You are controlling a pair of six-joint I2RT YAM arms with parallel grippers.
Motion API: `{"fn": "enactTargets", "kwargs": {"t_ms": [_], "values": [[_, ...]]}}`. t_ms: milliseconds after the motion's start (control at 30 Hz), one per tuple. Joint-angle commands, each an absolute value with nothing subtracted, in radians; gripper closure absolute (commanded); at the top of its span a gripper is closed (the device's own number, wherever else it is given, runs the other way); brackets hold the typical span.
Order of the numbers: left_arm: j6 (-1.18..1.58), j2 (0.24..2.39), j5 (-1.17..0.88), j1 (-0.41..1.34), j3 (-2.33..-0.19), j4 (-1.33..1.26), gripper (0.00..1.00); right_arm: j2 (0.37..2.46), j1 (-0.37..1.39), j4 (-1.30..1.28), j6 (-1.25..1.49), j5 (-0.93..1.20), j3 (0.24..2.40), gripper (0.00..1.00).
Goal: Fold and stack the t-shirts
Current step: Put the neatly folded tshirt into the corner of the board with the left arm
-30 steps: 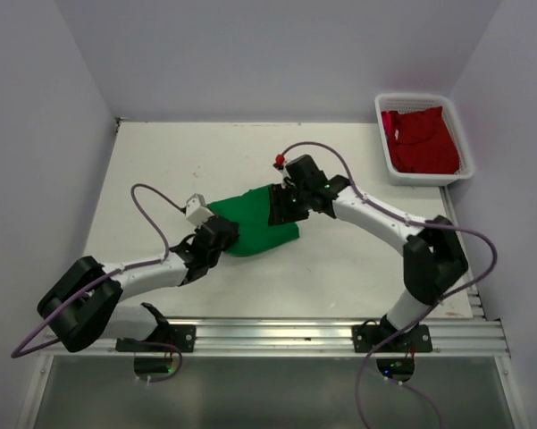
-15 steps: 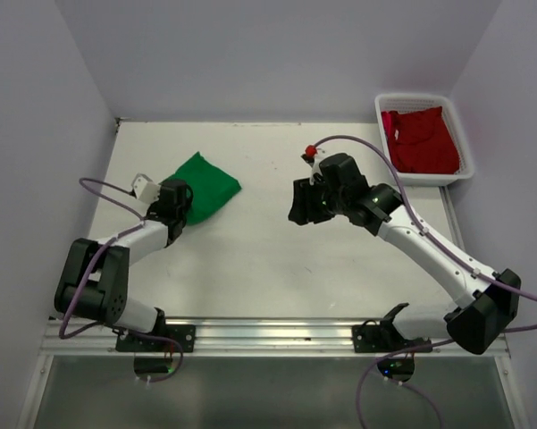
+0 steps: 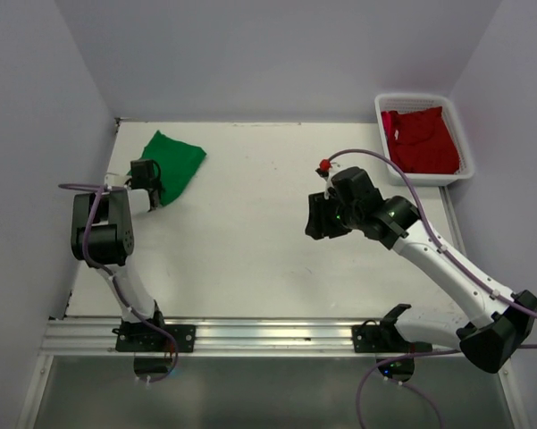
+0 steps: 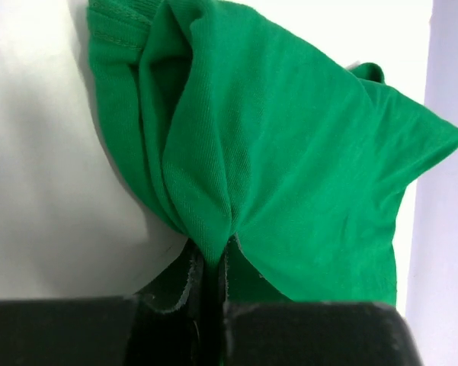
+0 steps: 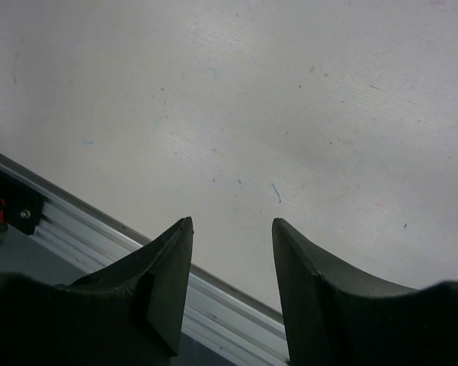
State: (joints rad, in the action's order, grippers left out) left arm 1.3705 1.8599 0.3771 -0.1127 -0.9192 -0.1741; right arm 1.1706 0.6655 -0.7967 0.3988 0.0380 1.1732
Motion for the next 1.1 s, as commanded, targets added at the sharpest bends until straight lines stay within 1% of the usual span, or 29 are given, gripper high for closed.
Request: {"fn": "enactTargets", "kwargs": {"t_ms": [0, 67, 367, 700, 933, 1067], "values": [[1.404, 1.953, 0.333, -0.146, -1.041, -0.154, 1.0, 1.15, 0.661, -0.853, 0.403, 0.008, 1.161, 0.5], [1.402, 2.005, 0.328, -0.158, -1.124, -0.129, 1.0, 1.152, 0.661, -0.862, 0.408, 0.003, 1.157, 0.51], [1.41, 2.158, 0.273, -0.242, -1.365, -0.117, 1.0, 1.186, 0.661, -0.919, 0.445, -0.04, 1.17, 0.52], [1.488, 2.287, 0.204, -0.362, -1.488, -0.172, 1.0, 1.235, 0.663, -0.966, 0.479, -0.032, 1.224, 0.53], [1.502, 2.404, 0.144, -0.387, -1.682, -0.195, 1.0, 1.27, 0.663, -0.969, 0.497, -0.021, 1.244, 0.54], [1.516, 2.437, 0.107, -0.391, -1.723, -0.238, 1.0, 1.285, 0.667, -0.976, 0.502, -0.023, 1.255, 0.54]]}}
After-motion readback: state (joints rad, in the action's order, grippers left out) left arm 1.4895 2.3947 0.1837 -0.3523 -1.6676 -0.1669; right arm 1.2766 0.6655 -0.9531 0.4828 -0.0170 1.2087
